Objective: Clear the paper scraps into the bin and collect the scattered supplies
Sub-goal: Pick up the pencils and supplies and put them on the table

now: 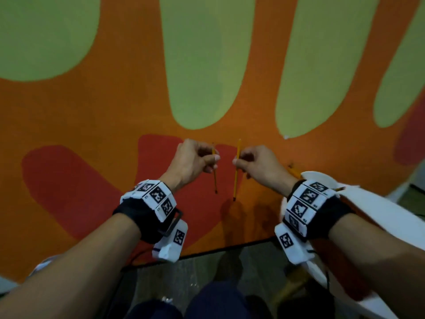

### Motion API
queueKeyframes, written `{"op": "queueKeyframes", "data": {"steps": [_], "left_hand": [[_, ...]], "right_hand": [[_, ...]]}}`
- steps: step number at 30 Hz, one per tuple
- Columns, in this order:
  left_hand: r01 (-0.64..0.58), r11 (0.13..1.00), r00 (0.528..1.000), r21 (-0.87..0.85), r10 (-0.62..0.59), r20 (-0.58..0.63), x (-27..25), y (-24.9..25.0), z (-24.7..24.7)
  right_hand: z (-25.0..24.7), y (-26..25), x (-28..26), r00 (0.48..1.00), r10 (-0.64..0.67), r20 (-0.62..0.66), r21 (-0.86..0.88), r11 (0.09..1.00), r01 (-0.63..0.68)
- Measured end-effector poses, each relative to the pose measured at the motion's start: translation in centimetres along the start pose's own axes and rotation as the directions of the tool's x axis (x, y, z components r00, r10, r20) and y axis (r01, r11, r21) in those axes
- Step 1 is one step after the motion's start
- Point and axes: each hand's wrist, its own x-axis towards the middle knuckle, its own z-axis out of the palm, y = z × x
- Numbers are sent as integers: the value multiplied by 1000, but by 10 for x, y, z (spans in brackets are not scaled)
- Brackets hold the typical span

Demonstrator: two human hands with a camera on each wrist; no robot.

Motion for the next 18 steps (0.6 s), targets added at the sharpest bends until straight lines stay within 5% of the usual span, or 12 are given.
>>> {"op": "queueKeyframes", "data": {"steps": [5,9,18], "left_hand": [[-140,986,989,-89,134,-63,29,64,40],[-209,971,978,-115,204,-52,51,92,91],[-155,988,982,18,152,115,82,77,203]], "right_hand": [[-96,4,-8,974,-12,-227,-90,996,-8],[-162,44,-15,924,97,-371,-42,992,-121],[-157,135,-23,892,239,-384,-92,951,-295]]}}
